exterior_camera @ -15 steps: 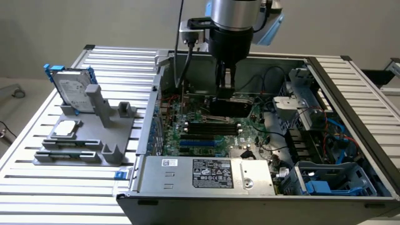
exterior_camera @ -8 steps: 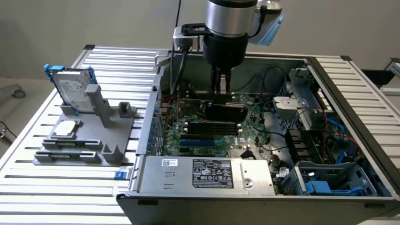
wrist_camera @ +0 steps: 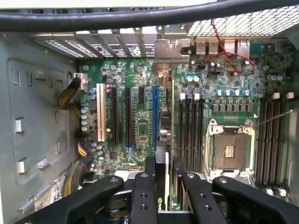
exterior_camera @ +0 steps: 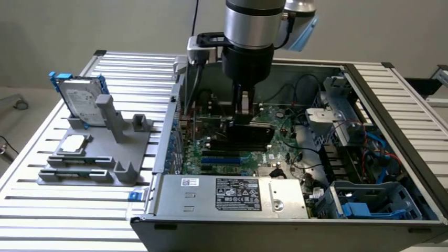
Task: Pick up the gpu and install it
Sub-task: 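Insert the gpu into the slot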
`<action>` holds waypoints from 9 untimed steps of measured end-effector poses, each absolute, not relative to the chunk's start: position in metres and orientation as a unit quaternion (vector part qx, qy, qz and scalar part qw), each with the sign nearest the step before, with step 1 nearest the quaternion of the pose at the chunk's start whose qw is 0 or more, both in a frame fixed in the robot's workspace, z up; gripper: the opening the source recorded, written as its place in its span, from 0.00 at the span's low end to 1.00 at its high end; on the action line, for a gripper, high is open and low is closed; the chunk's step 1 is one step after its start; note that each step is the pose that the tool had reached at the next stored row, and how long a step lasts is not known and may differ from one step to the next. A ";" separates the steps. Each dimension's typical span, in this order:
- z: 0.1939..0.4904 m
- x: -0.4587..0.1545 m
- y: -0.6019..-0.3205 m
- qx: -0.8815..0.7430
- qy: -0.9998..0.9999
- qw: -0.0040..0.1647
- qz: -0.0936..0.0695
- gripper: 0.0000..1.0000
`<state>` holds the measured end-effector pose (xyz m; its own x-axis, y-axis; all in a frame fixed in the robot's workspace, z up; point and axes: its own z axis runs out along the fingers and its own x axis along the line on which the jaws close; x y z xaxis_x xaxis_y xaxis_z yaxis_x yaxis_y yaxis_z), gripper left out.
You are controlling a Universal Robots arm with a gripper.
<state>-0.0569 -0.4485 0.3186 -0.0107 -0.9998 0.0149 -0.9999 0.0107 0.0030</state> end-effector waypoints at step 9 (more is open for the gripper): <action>0.316 -0.066 -0.460 0.706 -0.709 0.006 0.004 0.26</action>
<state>-0.0664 -0.4599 0.3156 -0.0042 -0.9999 0.0149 -1.0000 0.0043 0.0030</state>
